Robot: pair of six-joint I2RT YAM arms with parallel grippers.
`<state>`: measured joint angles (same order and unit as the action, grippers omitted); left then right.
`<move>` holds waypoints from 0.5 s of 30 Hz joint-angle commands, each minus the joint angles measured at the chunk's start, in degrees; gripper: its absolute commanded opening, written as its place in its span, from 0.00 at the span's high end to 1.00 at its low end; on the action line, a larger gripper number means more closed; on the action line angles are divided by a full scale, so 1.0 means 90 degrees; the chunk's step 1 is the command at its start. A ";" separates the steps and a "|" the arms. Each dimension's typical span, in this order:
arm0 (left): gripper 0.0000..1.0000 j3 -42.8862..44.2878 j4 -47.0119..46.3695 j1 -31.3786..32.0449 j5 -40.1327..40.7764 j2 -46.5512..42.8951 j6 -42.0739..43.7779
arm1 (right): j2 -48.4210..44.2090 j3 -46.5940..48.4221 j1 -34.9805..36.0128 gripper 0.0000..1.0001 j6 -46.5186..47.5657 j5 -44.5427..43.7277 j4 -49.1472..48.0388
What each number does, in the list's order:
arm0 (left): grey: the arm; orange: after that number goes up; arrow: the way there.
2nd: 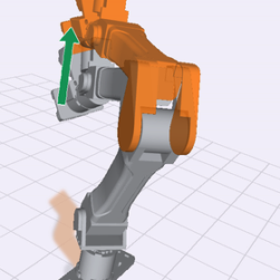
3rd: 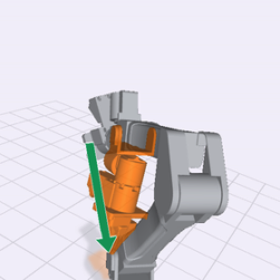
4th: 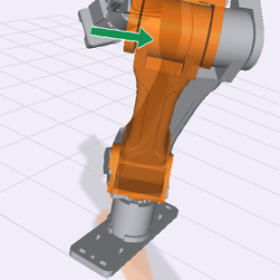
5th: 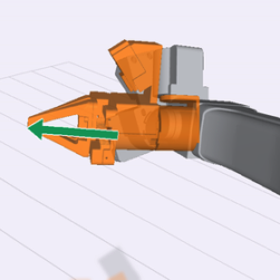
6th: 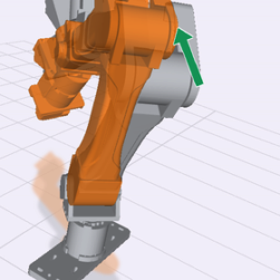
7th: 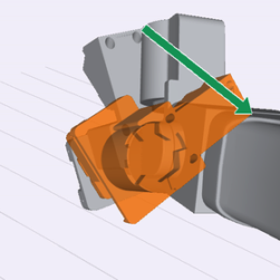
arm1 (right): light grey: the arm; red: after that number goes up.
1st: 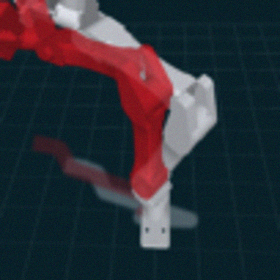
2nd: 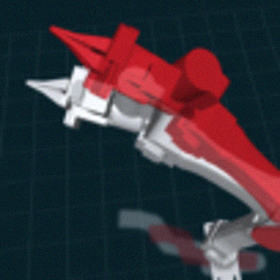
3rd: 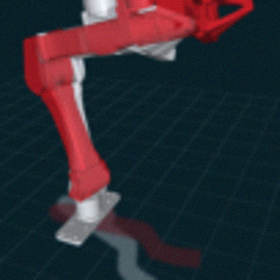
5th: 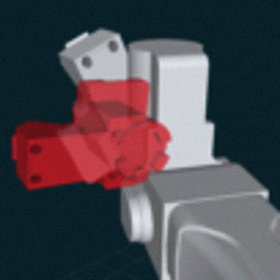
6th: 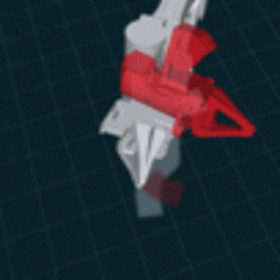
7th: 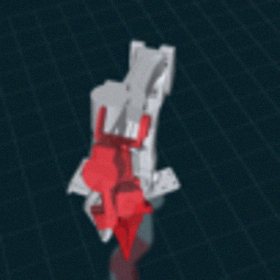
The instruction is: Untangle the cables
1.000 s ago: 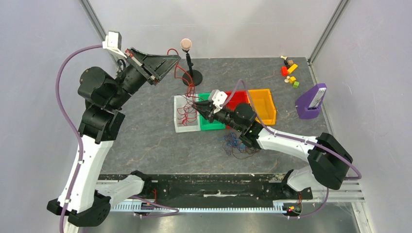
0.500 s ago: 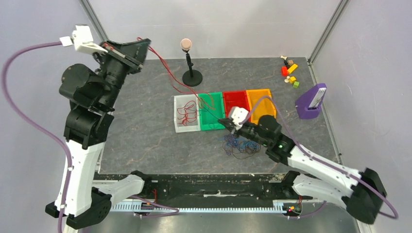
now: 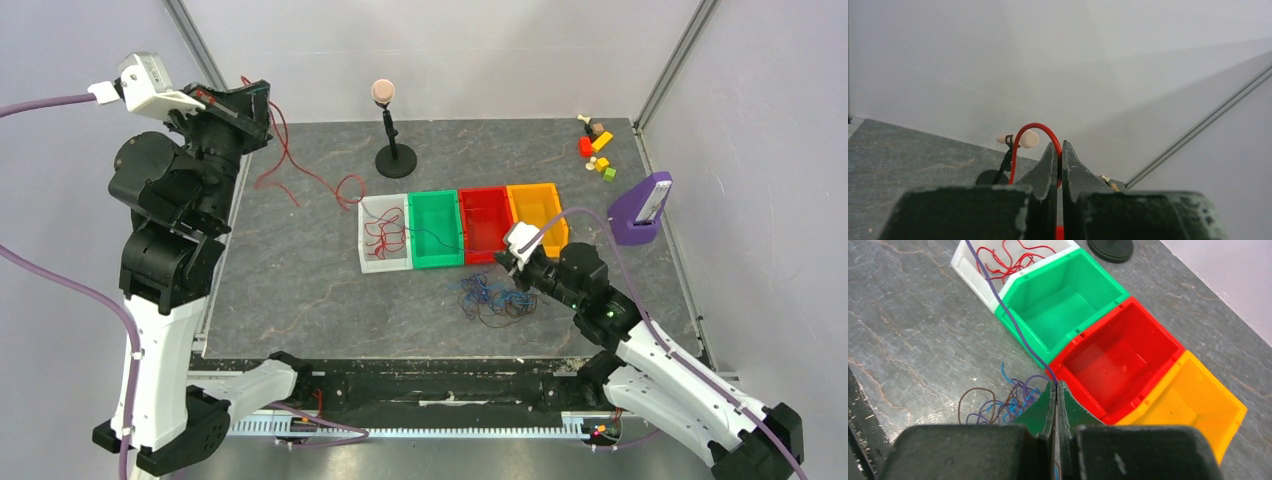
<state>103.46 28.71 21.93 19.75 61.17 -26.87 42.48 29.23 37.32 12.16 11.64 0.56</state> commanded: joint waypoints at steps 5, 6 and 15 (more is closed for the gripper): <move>0.98 -0.0366 0.0141 -0.0106 0.0622 -0.0362 0.0488 | -0.0270 0.1126 -0.0335 1.00 -0.0042 -0.0276 0.0280; 0.98 -0.0453 0.0190 -0.0128 0.0643 -0.0421 0.0477 | -0.0276 0.1265 -0.0350 1.00 -0.0051 -0.0309 0.0304; 0.98 -0.1284 -0.0141 -0.0473 0.2594 -0.0761 0.1343 | -0.0727 0.1566 -0.0784 1.00 0.0289 -0.1654 0.0616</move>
<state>94.41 31.16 18.81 32.75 55.88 -21.50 39.07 42.68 32.32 12.93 4.75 4.91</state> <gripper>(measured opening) 0.044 0.007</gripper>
